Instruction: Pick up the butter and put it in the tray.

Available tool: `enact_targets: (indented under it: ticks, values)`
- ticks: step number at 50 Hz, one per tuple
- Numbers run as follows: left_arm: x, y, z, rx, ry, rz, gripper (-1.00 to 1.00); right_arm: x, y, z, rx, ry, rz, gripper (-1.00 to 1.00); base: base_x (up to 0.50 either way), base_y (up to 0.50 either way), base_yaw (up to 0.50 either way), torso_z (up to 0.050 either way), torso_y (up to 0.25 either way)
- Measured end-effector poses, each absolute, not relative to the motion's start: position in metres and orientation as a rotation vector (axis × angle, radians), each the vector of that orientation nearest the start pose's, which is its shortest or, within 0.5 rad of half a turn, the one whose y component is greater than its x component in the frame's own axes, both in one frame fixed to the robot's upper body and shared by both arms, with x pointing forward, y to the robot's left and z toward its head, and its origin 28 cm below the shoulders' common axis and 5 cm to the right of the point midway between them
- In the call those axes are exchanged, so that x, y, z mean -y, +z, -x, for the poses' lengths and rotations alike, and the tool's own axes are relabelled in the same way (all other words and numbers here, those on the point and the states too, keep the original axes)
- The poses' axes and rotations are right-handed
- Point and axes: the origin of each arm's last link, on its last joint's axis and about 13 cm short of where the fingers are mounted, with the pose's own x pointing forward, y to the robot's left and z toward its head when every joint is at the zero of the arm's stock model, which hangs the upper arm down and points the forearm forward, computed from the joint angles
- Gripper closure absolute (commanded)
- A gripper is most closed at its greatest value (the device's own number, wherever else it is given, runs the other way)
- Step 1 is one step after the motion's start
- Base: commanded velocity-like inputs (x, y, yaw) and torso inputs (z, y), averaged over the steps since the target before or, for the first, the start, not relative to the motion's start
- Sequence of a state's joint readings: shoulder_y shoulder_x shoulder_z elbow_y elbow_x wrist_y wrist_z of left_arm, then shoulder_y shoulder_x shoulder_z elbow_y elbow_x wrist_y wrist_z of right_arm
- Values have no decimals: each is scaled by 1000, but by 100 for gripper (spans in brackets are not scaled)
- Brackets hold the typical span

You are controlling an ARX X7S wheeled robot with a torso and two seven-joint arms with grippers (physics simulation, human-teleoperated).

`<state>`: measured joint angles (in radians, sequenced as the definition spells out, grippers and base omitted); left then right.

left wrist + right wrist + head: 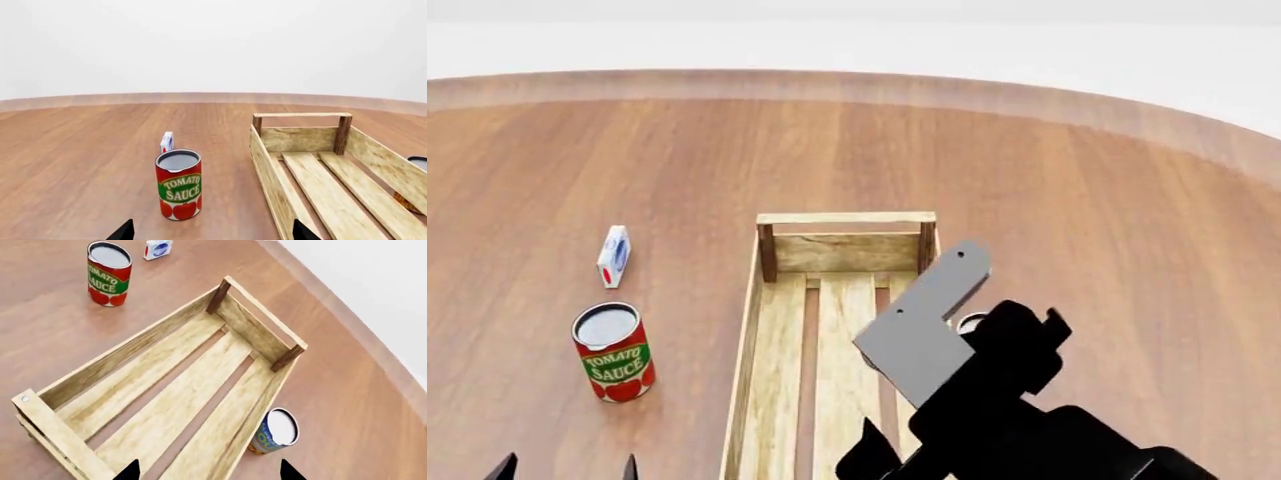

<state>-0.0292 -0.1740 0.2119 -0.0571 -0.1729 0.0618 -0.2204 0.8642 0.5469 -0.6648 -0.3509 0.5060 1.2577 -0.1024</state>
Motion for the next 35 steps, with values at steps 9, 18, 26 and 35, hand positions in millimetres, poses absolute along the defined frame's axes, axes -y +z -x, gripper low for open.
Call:
enact_targets:
  ticks: [9,18,26,35]
  values:
    - [-206,7,-213,-7,18,-5,-100,124,185,-278,-523,609,724,-100,0,0,0,0,0]
    - [-206,5,-213,-16,13,-5,-100,122,181,-259,-634,751,822,-100,0,0,0,0,0]
    - [-205,5,-213,-19,11,-6,-100,122,178,-251,-684,806,863,-100,0,0,0,0,0]
    - [-205,5,-213,-20,11,-6,-100,122,174,-248,-720,835,880,-100,0,0,0,0,0]
